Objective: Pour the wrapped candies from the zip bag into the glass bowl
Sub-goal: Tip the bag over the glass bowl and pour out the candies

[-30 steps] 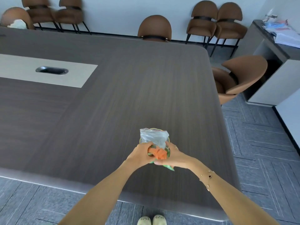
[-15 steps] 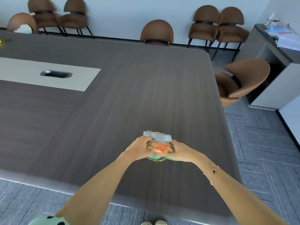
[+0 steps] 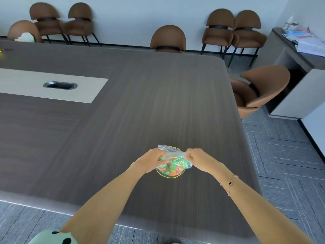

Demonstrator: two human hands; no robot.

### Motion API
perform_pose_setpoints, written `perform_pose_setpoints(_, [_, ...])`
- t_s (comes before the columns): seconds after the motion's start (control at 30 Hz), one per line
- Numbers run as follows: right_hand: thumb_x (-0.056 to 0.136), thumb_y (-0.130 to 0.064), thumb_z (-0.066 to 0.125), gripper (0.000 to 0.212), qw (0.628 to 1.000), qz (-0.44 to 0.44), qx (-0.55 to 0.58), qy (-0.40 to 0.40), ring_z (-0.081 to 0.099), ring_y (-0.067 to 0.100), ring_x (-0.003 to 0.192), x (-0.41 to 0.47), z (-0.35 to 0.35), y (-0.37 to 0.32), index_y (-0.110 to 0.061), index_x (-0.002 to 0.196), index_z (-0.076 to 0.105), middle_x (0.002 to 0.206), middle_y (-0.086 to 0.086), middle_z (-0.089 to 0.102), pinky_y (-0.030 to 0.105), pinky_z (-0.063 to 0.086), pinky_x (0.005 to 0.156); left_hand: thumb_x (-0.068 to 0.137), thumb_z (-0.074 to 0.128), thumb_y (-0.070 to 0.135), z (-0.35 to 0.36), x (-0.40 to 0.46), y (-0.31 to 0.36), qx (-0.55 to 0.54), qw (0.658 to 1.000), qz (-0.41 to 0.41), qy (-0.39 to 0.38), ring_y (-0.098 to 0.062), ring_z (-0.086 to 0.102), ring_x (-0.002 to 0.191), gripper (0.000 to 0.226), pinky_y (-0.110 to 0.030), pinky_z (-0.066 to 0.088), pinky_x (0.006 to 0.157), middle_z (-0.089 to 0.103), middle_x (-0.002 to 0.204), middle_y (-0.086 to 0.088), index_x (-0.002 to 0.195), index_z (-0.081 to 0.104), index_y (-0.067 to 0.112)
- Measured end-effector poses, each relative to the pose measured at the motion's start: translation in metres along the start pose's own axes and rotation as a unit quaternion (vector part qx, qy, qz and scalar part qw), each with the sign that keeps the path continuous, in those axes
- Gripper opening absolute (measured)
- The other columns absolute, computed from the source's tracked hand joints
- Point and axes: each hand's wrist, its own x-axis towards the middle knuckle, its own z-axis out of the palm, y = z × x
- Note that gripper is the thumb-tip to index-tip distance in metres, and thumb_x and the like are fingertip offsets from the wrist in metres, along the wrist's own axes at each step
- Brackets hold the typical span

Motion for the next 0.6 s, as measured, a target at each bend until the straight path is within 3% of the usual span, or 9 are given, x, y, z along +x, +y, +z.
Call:
perform_pose_setpoints(0.1, [0.1,-0.025,0.041,0.03,1.0,-0.003,0.019,0.018,0.062,0.032,0.087,0.003,-0.001,0.002,-0.002,0.11,0.058,0.105,0.018,0.066,0.035,0.043,0.07,0.091,0.058,0.033,-0.002,0.003,0.001,-0.021,1.0,-0.003,0.007,-0.02,0.045,0.07,0.025,-0.037,0.045,0.07,0.051,0.084,-0.004,0.085,0.053,0.009])
perform_pose_setpoints(0.23, [0.096,-0.03,0.051,0.034,0.995,0.006,0.063,0.079,0.066,0.031,0.089,0.001,-0.005,0.002,-0.006,0.121,0.051,0.103,0.016,0.068,0.039,0.051,0.078,0.089,0.06,0.027,-0.007,0.003,0.004,-0.041,0.999,0.001,-0.009,-0.019,0.05,0.092,0.03,-0.035,0.044,0.086,0.054,0.097,-0.003,0.118,0.06,0.018])
perform_pose_setpoints(0.3, [0.092,-0.03,0.058,0.031,0.99,0.01,0.092,0.11,0.067,0.03,0.084,0.001,-0.007,0.002,-0.006,0.112,0.054,0.097,0.015,0.069,0.04,0.052,0.074,0.089,0.058,0.022,-0.009,0.003,0.003,-0.036,0.999,-0.006,-0.014,-0.021,0.049,0.108,0.042,-0.034,0.042,0.094,0.054,0.112,-0.007,0.131,0.052,0.023])
perform_pose_setpoints(0.4, [0.09,-0.032,0.061,0.028,0.988,0.011,0.097,0.12,0.065,0.028,0.077,0.003,-0.009,0.003,-0.005,0.093,0.065,0.087,0.012,0.071,0.033,0.047,0.063,0.091,0.054,0.018,-0.009,0.007,-0.003,-0.036,0.999,-0.017,-0.008,-0.024,0.05,0.11,0.04,-0.036,0.042,0.097,0.056,0.116,-0.011,0.131,0.053,0.021])
perform_pose_setpoints(0.47, [0.093,-0.034,0.057,0.031,0.99,0.006,0.062,0.128,0.059,0.024,0.067,0.005,-0.009,0.002,-0.005,0.083,0.066,0.078,0.012,0.069,0.027,0.038,0.053,0.093,0.051,0.016,-0.012,0.006,-0.004,-0.033,0.999,-0.014,-0.002,-0.023,0.052,0.095,0.029,-0.034,0.043,0.088,0.058,0.107,-0.012,0.12,0.06,0.014])
perform_pose_setpoints(0.5, [0.094,-0.033,0.054,0.033,0.99,0.003,0.04,0.135,0.055,0.022,0.064,0.004,-0.01,0.001,-0.006,0.078,0.063,0.073,0.01,0.066,0.026,0.034,0.05,0.094,0.05,0.015,-0.013,0.005,-0.003,-0.028,0.999,-0.016,0.0,-0.02,0.049,0.081,0.02,-0.032,0.041,0.077,0.058,0.094,-0.012,0.106,0.064,0.007])
perform_pose_setpoints(0.57, [0.096,-0.033,0.05,0.034,0.989,-0.001,0.0,0.148,0.049,0.02,0.062,0.004,-0.013,-0.001,-0.009,0.072,0.056,0.068,0.006,0.058,0.026,0.031,0.049,0.094,0.046,0.01,-0.016,0.005,-0.002,-0.012,1.0,-0.022,0.013,-0.02,0.029,0.063,0.025,-0.029,0.026,0.056,0.04,0.065,-0.005,0.07,0.047,0.001])
perform_pose_setpoints(0.6, [0.096,-0.033,0.049,0.034,0.989,0.0,-0.019,0.15,0.049,0.02,0.063,0.004,-0.014,-0.003,-0.009,0.073,0.056,0.069,0.004,0.056,0.028,0.033,0.05,0.092,0.044,0.007,-0.018,0.005,0.0,-0.001,1.0,-0.022,0.014,-0.022,0.022,0.065,0.027,-0.028,0.019,0.052,0.028,0.062,-0.002,0.067,0.036,0.0])
